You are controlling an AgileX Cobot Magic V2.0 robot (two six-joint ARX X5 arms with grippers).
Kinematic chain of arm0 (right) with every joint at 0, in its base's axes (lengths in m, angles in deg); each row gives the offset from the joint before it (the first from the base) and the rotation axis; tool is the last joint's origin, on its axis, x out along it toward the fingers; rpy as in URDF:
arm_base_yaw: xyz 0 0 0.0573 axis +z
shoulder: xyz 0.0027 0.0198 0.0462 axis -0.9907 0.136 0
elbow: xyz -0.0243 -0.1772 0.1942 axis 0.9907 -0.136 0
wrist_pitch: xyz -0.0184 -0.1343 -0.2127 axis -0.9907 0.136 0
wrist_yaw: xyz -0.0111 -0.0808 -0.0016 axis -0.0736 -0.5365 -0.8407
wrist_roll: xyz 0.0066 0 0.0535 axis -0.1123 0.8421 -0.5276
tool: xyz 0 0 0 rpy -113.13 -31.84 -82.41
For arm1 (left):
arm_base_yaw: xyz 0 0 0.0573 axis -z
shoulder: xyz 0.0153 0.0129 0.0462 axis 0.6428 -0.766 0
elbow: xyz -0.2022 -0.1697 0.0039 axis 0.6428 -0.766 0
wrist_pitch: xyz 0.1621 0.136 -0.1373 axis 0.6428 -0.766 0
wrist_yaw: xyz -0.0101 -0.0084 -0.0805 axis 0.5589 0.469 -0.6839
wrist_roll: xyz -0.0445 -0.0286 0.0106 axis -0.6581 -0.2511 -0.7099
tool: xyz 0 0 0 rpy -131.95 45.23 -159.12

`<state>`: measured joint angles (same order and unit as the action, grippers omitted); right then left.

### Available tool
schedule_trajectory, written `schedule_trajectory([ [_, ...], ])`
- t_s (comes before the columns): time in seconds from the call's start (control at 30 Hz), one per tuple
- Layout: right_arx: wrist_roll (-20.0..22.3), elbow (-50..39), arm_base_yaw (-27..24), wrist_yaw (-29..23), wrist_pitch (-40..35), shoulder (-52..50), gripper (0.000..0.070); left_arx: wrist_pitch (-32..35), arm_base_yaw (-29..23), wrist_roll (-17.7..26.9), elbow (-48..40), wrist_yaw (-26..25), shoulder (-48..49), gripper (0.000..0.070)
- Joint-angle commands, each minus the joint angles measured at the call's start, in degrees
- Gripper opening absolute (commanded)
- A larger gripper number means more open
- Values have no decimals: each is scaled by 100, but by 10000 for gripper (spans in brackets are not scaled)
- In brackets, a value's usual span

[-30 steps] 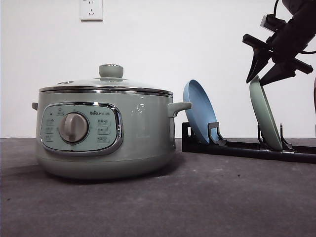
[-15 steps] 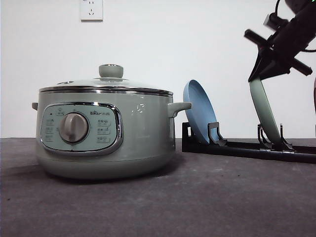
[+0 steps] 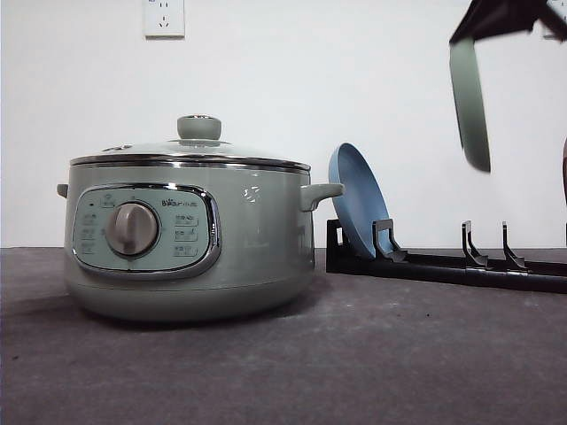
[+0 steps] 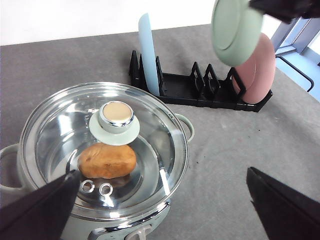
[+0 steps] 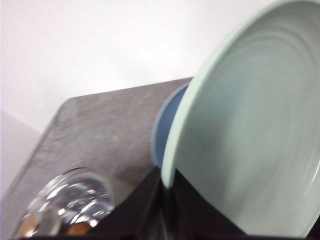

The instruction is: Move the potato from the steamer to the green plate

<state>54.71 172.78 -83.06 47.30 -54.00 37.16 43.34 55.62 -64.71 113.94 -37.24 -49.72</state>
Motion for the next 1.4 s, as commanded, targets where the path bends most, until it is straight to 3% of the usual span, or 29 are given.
schedule_trajectory([
  [0.0,114,138,27,56,84,-182,0,56,22,70,116,-20,-37,676],
  [0.27,1170,131,522,-104,1347,-1058,0,66,22,76,116,-20,-37,676],
  [0.53,1989,122,1754,-1562,2671,-1615,0,61,22,87,116,-20,-37,676],
  [0.87,2053,-855,3085,-2495,3165,-2318,0,39,22,85,116,-20,-37,676],
  [1.17,1696,-2561,3811,-3214,3111,-2884,0,20,22,85,116,-20,-37,676],
  [1.37,1411,-3297,4517,-3636,2673,-2803,0,24,22,85,116,-20,-37,676],
])
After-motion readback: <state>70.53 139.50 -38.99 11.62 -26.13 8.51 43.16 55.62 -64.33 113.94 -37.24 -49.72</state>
